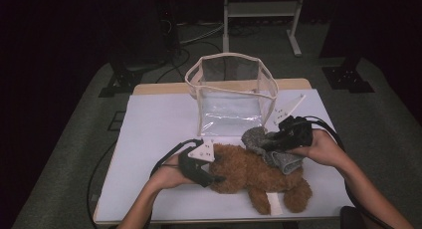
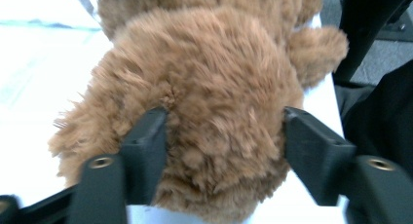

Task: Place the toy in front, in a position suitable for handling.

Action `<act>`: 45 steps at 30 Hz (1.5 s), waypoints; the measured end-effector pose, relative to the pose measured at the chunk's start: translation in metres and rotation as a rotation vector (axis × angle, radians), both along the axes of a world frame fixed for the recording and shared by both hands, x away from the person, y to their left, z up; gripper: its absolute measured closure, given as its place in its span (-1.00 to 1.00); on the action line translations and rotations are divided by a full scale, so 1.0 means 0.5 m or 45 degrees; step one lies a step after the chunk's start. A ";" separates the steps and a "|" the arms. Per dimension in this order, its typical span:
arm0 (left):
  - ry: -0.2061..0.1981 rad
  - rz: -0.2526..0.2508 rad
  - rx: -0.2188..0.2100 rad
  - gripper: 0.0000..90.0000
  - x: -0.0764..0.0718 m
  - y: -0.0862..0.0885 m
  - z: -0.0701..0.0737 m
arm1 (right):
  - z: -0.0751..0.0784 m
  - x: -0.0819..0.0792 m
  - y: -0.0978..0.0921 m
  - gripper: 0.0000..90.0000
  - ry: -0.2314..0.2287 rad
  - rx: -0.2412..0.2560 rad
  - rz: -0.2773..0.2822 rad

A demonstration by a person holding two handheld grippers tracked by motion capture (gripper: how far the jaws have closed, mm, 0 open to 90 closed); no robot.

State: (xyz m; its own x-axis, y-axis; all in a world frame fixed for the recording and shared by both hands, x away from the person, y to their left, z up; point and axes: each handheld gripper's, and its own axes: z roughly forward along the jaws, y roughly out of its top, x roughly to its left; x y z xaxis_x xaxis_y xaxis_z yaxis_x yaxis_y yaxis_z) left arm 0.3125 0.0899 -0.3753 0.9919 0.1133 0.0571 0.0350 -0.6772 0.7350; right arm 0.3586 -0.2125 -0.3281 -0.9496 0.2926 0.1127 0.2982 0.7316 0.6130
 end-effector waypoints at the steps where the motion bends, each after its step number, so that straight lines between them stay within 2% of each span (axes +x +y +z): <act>1: -0.012 0.009 -0.016 -0.34 0.004 -0.002 0.007 | -0.006 -0.005 0.003 0.72 0.009 0.003 0.002; 4: 0.001 0.019 -0.049 -0.38 0.013 -0.017 0.019 | -0.018 -0.022 0.020 0.72 0.009 0.020 0.049; 6: 0.012 0.004 -0.021 -0.33 0.015 -0.029 0.016 | -0.022 -0.037 0.030 0.72 0.006 0.029 0.072; 8: 0.000 -0.029 0.008 -0.25 0.010 -0.036 0.011 | -0.020 -0.046 0.031 0.72 -0.015 0.021 0.087; 13: -0.017 -0.055 0.034 -0.16 -0.003 -0.039 0.004 | -0.009 -0.024 0.040 0.71 -0.030 0.040 0.074; 16: -0.036 -0.055 0.055 -0.17 -0.009 -0.039 0.003 | -0.008 -0.019 0.054 0.72 -0.052 -0.002 0.086; 18: -0.039 -0.063 0.064 -0.17 -0.010 -0.037 0.002 | -0.008 -0.017 0.045 0.72 -0.057 -0.004 0.077; 21: -0.031 -0.066 0.061 -0.17 -0.009 -0.035 0.002 | -0.001 -0.017 0.004 0.72 -0.060 0.010 0.002; 24: -0.018 -0.061 0.047 -0.19 -0.007 -0.035 0.005 | -0.005 -0.019 -0.030 0.72 -0.037 0.028 -0.045; 26: -0.012 -0.065 0.044 -0.29 -0.003 -0.035 0.014 | -0.013 -0.031 -0.030 0.72 -0.024 0.035 -0.033; 29: 0.009 -0.049 -0.002 -0.41 0.003 -0.040 0.030 | -0.024 -0.054 -0.015 0.72 -0.041 0.047 0.010; 30: 0.011 -0.044 0.001 -0.42 0.005 -0.043 0.034 | -0.026 -0.062 -0.011 0.72 -0.049 0.054 0.025; 33: 0.004 -0.075 0.071 -0.32 0.001 -0.055 0.025 | -0.025 -0.081 -0.008 0.72 -0.057 0.069 0.046; 36: 0.005 -0.080 0.075 -0.26 -0.007 -0.053 0.019 | -0.017 -0.082 -0.024 0.72 -0.053 0.052 0.036; 39: 0.000 -0.085 0.073 -0.24 -0.014 -0.048 0.013 | -0.003 -0.074 -0.048 0.72 -0.059 0.054 -0.003; 42: -0.001 -0.087 0.065 -0.26 -0.014 -0.045 0.016 | -0.011 -0.074 -0.044 0.72 -0.052 0.060 0.005; 45: -0.015 -0.074 0.062 -0.46 -0.010 -0.045 0.022 | -0.029 -0.087 -0.029 0.72 -0.057 0.068 0.020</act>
